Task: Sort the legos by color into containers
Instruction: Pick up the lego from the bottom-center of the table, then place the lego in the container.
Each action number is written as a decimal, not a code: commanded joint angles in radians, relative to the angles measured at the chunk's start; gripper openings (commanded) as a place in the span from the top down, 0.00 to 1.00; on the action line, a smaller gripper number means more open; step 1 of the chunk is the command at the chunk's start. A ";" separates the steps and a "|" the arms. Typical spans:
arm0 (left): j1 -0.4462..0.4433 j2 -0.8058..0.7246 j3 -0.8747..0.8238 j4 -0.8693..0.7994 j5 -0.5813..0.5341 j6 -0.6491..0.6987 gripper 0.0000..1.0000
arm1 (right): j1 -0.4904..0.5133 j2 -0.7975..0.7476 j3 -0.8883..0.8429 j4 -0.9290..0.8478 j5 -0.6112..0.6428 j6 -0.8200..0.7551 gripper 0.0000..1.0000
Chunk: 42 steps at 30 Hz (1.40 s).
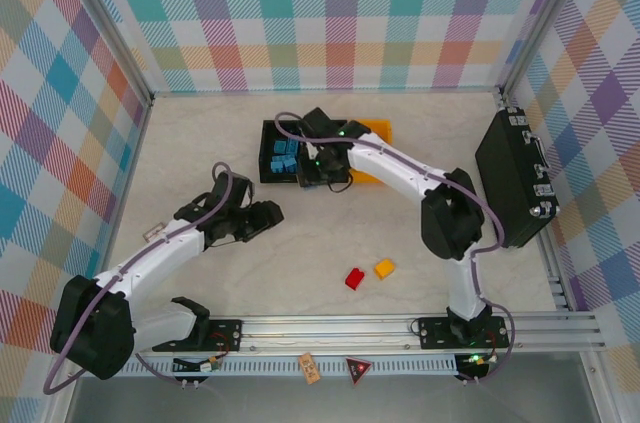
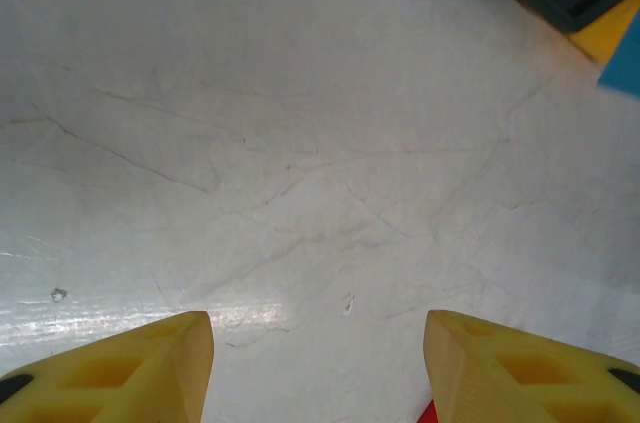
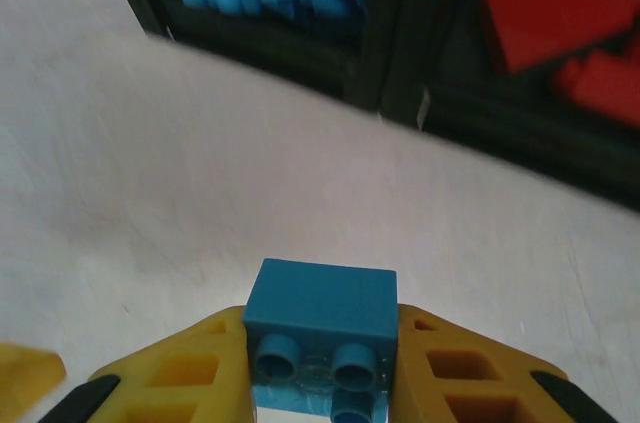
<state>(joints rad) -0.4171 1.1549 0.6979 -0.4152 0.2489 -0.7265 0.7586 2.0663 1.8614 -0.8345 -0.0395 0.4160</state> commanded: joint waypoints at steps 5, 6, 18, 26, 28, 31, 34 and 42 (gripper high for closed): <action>0.044 0.015 0.053 0.007 -0.028 -0.045 0.42 | -0.039 0.178 0.302 -0.074 -0.050 -0.036 0.71; 0.047 0.016 0.061 0.004 -0.032 -0.046 0.42 | -0.043 0.206 0.345 -0.085 -0.050 -0.039 0.71; 0.054 0.052 0.077 0.013 -0.018 -0.056 0.42 | -0.083 0.470 0.738 -0.116 -0.082 0.012 0.68; 0.054 0.046 0.064 0.009 -0.019 -0.057 0.42 | -0.088 0.521 0.785 -0.071 -0.085 0.045 0.64; 0.055 0.043 0.060 0.009 -0.023 -0.055 0.42 | -0.088 0.527 0.790 -0.068 -0.086 0.046 0.62; 0.055 0.044 0.057 0.009 -0.022 -0.058 0.42 | -0.088 0.530 0.797 -0.066 -0.080 0.044 0.53; 0.055 0.046 0.057 0.013 -0.023 -0.059 0.42 | -0.090 0.521 0.800 -0.069 -0.068 0.038 0.47; 0.055 0.054 0.074 0.015 0.004 -0.036 0.42 | -0.090 0.390 0.727 -0.089 -0.050 -0.006 0.46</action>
<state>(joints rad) -0.3759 1.2060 0.7582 -0.4110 0.2272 -0.7700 0.6678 2.5645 2.6175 -0.9077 -0.1017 0.4427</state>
